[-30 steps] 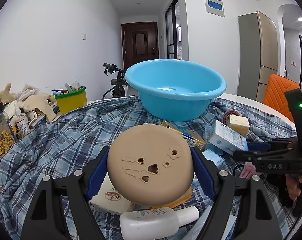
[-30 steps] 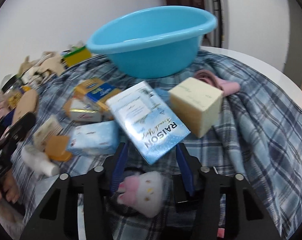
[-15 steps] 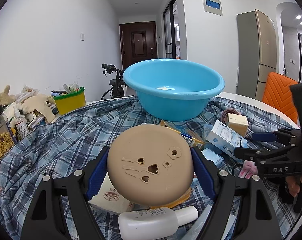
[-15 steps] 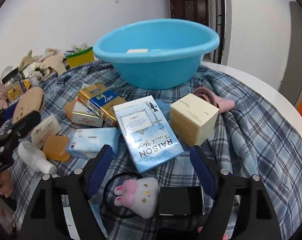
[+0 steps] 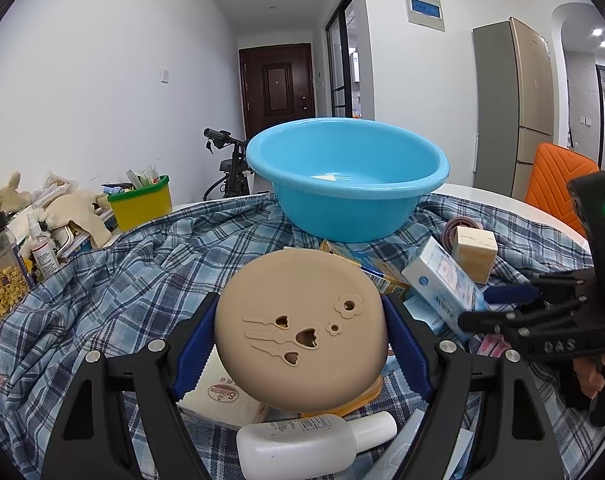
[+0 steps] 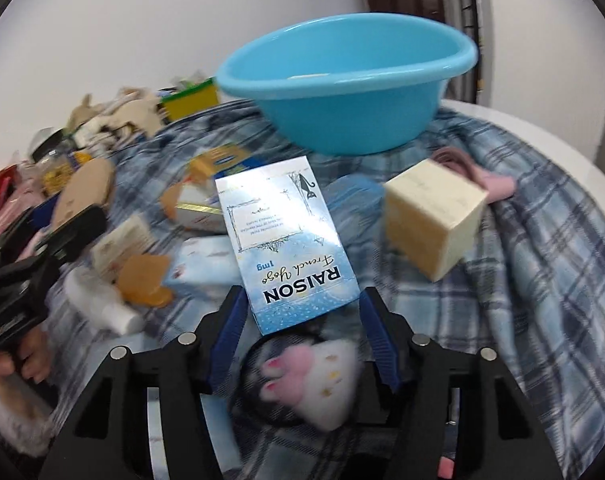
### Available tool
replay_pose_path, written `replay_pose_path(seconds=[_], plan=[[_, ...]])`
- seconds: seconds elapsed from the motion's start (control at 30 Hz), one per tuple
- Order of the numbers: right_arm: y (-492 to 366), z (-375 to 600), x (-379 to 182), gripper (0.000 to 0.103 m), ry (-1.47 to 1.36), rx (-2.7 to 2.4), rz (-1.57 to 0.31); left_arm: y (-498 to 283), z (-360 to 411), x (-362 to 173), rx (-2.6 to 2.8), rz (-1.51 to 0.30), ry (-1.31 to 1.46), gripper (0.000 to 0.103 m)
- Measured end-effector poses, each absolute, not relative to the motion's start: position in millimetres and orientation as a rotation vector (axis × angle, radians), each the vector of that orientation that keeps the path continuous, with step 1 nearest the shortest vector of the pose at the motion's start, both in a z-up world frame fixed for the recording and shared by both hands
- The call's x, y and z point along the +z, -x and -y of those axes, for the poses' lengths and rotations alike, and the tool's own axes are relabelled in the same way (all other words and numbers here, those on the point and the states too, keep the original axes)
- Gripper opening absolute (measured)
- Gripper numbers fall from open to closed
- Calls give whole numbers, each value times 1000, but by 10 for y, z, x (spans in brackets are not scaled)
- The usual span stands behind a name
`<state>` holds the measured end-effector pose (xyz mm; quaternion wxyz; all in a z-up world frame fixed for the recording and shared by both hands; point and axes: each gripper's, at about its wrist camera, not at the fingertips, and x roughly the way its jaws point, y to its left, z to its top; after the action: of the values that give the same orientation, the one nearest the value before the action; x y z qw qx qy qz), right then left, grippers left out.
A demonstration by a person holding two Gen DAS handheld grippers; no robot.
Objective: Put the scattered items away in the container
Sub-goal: 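Lower the right tool onto the white RAISON box and close on it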
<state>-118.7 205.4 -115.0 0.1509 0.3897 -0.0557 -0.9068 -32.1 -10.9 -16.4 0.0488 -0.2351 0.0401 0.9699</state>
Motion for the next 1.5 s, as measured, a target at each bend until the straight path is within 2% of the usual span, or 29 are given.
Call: replay_pose_path(seconds=[0.17,0.27,0.3,0.53,0.6,0.67,1.03,1.17,1.3,1.47,1.5], plan=[[1009,-1973,-1041,58,-1025,-2666,90,324,105,-167,2953,-131,718,82],[990,-1956,-1015,76,-997,-2660,94,326,94,-171,2950,-140,716,82],[1010,-1949,-1024,76,-1007,-2657,95,328,89,-174,2949,-143,716,82],[1210,-1875,-1137,76,-1130,-2624,54,331,82,-176,2947,-146,717,82],[1221,-1879,-1150,65,-1141,-2619,55,327,80,-177,2945,-146,719,82],[1184,-1905,-1126,64,-1112,-2622,71,329,83,-178,2944,-146,721,82],[882,-1948,-1071,63,-1041,-2572,180,339,66,-196,2937,-159,731,82],[965,-1898,-1043,72,-1029,-2630,104,337,49,-202,2937,-174,729,82],[1056,-1741,-1047,72,-1046,-2622,-28,336,47,-201,2937,-174,730,82],[1179,-1662,-1142,72,-1129,-2593,-97,337,47,-199,2936,-174,729,82],[1187,-1663,-1148,68,-1134,-2586,-96,338,48,-198,2936,-174,729,82]])
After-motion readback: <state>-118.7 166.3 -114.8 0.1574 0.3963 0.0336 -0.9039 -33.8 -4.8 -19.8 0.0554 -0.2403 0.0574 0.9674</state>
